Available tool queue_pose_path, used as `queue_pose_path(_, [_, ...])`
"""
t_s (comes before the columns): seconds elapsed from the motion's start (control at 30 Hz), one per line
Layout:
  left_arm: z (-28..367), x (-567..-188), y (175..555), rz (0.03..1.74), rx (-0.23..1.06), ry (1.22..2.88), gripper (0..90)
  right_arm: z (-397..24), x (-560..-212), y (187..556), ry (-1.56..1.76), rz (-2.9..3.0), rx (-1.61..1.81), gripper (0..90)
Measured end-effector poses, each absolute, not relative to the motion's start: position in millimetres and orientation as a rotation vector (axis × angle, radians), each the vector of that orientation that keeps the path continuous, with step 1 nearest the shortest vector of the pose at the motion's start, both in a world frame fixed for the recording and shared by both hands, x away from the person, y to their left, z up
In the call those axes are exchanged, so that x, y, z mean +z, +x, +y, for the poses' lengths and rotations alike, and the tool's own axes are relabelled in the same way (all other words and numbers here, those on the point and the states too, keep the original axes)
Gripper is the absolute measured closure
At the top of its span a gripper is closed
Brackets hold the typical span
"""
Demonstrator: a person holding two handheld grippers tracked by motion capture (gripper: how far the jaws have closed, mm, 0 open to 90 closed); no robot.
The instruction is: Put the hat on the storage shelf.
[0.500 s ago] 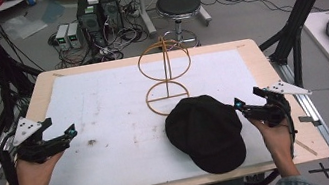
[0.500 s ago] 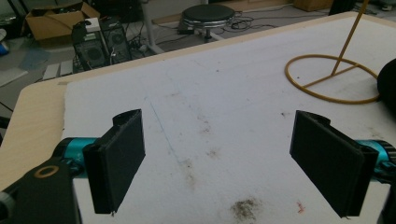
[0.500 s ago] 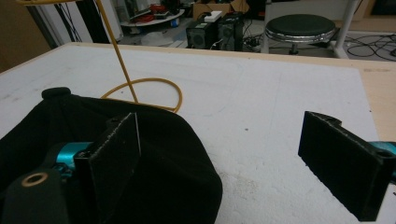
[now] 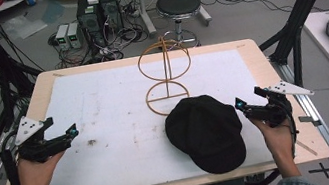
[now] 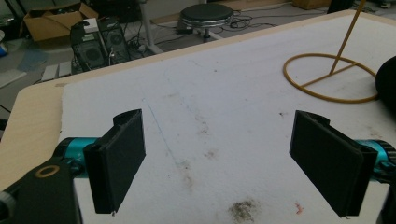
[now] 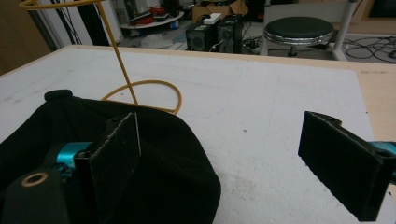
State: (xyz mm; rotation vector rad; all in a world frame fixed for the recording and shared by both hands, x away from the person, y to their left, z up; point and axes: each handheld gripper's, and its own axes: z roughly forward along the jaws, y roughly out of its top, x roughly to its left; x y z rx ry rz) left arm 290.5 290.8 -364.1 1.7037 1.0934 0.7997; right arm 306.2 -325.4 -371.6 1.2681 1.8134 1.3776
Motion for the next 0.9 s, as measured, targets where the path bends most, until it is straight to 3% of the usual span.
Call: queue_pose_path(0.9, [306.1, -370.2, 272.7, 1.12, 0.808, 1.689, 18.6, -273.3, -367.8, 322.4, 1.136, 1.946, 1.442, 12.6])
